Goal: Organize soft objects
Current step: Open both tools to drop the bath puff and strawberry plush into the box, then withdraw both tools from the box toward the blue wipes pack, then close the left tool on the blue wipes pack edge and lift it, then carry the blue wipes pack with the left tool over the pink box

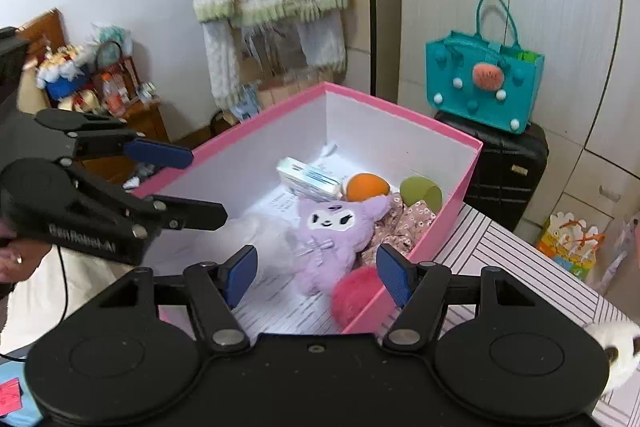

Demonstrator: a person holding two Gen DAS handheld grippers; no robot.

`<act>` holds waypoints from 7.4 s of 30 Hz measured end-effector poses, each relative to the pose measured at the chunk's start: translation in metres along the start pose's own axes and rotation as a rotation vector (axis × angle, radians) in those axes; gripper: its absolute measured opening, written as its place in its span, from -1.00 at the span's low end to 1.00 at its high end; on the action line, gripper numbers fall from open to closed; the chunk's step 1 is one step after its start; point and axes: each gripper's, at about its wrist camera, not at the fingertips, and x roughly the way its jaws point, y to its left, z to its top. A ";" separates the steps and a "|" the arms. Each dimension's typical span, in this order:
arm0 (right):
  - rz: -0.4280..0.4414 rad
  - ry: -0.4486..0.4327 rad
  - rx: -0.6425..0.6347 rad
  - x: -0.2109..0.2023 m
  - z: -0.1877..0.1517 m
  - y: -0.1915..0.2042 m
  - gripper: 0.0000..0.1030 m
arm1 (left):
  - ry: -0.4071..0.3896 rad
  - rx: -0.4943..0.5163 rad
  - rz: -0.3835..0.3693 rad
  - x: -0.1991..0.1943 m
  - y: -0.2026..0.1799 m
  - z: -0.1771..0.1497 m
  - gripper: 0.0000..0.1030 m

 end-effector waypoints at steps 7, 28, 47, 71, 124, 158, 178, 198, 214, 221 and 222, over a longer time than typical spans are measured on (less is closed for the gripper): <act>0.038 -0.056 0.005 -0.042 -0.017 0.009 0.37 | -0.016 0.022 -0.060 -0.046 -0.022 0.001 0.39; 0.008 -0.133 -0.010 -0.171 -0.082 0.016 0.40 | 0.097 0.152 -0.228 -0.110 -0.119 -0.019 0.59; -0.072 -0.183 0.078 -0.187 -0.172 -0.044 0.40 | 0.087 0.261 -0.329 -0.057 -0.207 -0.036 0.58; -0.108 -0.121 0.266 -0.096 -0.171 -0.179 0.39 | 0.057 -0.039 -0.272 0.090 -0.223 -0.056 0.21; -0.072 -0.004 0.320 -0.033 -0.167 -0.217 0.16 | 0.101 -0.436 -0.363 0.136 -0.196 -0.062 0.21; -0.011 0.071 0.545 -0.086 -0.183 -0.116 -0.01 | 0.084 -0.228 -0.383 0.048 -0.180 -0.073 -0.41; 0.094 0.055 0.302 -0.109 -0.116 -0.010 0.12 | 0.008 -0.218 -0.371 -0.043 -0.091 -0.082 -0.44; 0.083 -0.044 0.147 -0.075 -0.027 0.017 -0.22 | -0.145 -0.228 -0.251 -0.061 -0.017 -0.041 -0.44; 0.052 0.145 0.221 0.014 0.000 -0.004 -0.26 | 0.020 -0.231 -0.181 0.020 0.018 -0.021 -0.44; 0.015 0.195 0.167 0.015 -0.003 0.000 -0.26 | 0.017 -0.145 -0.098 0.022 0.007 -0.023 -0.28; 0.004 0.189 0.149 0.013 -0.003 0.002 -0.26 | 0.001 -0.117 -0.067 0.019 0.003 -0.023 -0.24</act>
